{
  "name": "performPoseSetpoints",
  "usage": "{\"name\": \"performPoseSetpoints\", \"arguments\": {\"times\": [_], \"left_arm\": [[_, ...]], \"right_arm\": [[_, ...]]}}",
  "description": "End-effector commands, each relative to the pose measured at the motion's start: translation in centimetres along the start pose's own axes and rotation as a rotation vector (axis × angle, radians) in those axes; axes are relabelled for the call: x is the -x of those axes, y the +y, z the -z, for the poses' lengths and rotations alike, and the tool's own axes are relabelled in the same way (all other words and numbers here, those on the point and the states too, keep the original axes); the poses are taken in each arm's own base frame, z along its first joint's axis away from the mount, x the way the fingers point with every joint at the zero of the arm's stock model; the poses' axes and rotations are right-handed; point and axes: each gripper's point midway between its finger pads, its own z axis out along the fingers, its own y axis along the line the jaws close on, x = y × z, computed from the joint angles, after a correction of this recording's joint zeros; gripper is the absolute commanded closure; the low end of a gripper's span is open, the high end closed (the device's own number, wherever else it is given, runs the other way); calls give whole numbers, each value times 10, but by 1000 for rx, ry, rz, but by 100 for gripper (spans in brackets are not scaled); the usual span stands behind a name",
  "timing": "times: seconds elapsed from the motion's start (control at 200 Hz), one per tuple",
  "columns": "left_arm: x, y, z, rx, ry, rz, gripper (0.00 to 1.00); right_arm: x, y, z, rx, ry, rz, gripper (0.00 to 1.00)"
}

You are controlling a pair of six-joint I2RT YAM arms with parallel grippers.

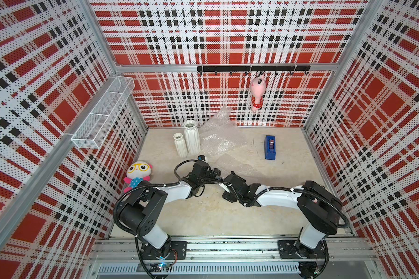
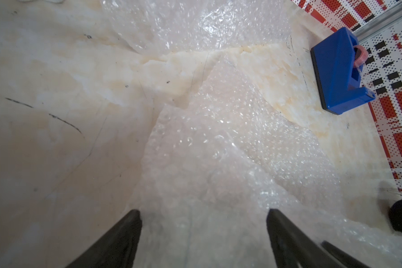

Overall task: Wrap vases in bubble wrap
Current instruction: Wrap the vase in bubble wrap.

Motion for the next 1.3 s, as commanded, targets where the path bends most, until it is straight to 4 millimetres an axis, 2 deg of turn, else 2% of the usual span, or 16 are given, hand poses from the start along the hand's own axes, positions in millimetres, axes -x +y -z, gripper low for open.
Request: {"name": "performPoseSetpoints", "arguments": {"times": [0.0,0.11,0.195,0.446,0.561,0.651,0.992,1.162,1.293], "left_arm": [[27,-3,12,-21,-65,44,5],[42,6,24,-2,-121,85,0],[49,13,34,13,-162,108,1],[44,29,40,52,-172,121,2],[42,33,42,62,-173,127,2],[41,37,45,67,-180,133,2],[39,53,58,104,-211,150,2],[36,52,56,99,-198,144,2],[36,43,49,91,-186,118,1]], "right_arm": [[-70,43,-10,171,231,38,13],[-75,43,-12,176,249,37,14],[-74,43,-13,186,253,30,14],[-79,44,-21,203,289,45,12],[-79,46,-23,208,298,49,14],[-70,43,-23,202,275,41,17],[-22,63,-21,326,152,-106,25],[-7,69,-19,352,110,-264,29],[6,72,-16,384,59,-398,29]]}}
